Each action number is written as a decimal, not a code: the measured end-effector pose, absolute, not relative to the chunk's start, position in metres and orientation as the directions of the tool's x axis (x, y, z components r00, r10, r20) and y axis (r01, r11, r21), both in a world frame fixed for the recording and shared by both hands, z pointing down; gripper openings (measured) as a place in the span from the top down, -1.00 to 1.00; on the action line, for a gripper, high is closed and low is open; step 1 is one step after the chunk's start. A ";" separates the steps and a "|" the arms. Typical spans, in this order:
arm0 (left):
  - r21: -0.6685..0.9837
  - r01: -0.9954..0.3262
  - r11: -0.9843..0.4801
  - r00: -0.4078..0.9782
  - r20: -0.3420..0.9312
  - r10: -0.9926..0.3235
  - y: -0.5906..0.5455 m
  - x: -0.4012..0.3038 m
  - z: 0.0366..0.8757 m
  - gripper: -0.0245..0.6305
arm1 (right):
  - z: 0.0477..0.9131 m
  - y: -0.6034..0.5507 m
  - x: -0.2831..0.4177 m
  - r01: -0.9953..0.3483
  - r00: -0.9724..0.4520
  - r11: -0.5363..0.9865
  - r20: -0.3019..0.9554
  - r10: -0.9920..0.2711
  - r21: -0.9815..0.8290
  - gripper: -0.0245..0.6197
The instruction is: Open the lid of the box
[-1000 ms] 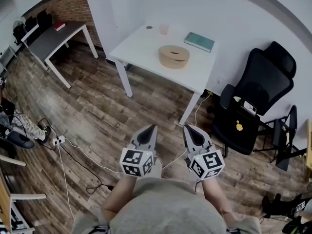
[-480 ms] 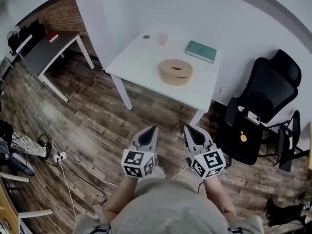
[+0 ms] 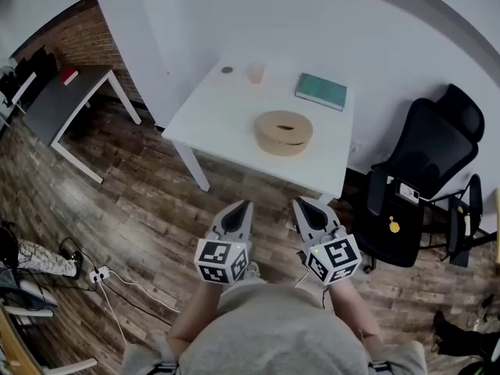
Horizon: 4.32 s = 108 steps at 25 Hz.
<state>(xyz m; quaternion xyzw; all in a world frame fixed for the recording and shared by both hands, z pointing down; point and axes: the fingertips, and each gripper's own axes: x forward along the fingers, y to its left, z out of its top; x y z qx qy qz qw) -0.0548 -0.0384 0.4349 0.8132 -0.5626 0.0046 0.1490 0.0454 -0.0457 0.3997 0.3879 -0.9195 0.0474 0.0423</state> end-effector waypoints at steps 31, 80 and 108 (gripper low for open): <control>0.269 -0.896 -0.354 0.423 0.272 -0.864 -0.190 -0.115 0.493 0.90 | 0.439 -0.199 -0.010 -0.766 -0.611 0.639 0.237 -0.756 0.064 0.92; 0.241 -0.699 -0.674 0.671 0.548 -0.500 -0.356 -0.062 0.639 -0.14 | 0.570 -0.345 -0.060 -0.420 -0.507 0.871 0.730 -0.457 0.253 0.31; 0.268 -0.627 -0.731 0.719 0.561 -0.411 -0.364 -0.041 0.647 -0.19 | 0.580 -0.348 -0.057 -0.352 -0.491 0.892 0.756 -0.433 0.283 0.53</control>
